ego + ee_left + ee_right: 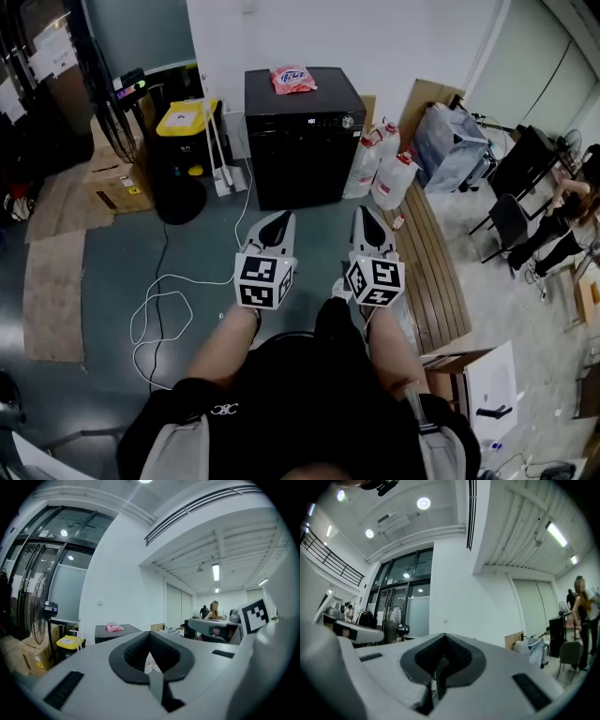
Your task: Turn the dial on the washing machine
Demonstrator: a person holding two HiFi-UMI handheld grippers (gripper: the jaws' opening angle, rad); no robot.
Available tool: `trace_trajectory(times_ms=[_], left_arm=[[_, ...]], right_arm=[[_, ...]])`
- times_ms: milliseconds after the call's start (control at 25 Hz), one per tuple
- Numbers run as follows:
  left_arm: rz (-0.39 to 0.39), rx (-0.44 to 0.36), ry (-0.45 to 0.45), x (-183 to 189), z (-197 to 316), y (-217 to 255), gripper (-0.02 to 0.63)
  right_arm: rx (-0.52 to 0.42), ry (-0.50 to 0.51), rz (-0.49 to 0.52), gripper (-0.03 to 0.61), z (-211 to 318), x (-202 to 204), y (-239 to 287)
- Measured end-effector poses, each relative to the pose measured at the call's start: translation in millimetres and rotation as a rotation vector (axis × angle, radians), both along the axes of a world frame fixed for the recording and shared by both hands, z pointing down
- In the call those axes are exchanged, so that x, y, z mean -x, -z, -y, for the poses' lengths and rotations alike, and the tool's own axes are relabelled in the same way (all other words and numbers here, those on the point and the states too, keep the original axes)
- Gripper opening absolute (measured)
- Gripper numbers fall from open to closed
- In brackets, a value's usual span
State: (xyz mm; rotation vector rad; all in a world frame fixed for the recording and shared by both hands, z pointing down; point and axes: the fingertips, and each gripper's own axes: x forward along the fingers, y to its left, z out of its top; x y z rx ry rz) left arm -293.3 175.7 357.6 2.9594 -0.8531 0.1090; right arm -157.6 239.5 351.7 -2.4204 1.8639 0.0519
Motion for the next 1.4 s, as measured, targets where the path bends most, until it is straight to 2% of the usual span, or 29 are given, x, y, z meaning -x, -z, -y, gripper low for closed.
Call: trace_trajectory(times_ms=[200,440,1040,1240,1400], left_arm=[[0.006,-0.028,0.003,-26,31,2,-0.005],[0.035,-0.033,0.029,-86,86,-14,-0.005],[0.082,0.044,0.133,-298,291,-36,-0.005],[0.094,0.072,0.175,-338,335,-40,-0.005],[0.096,0.091,0.199,-352,357,-43,-0.005]], right_arm=[[-0.001,0.013,-0.010,0.000,30,-27,-4],[-0.001,0.047,0.016,0.000,93,-87,-21],[0.078,0.158,0.089,0.000,314,-298,-52],[0.108,0.193,0.084,0.000,361,-349,-57],[0.161,0.212,0.020,0.000,390,-377,-67]])
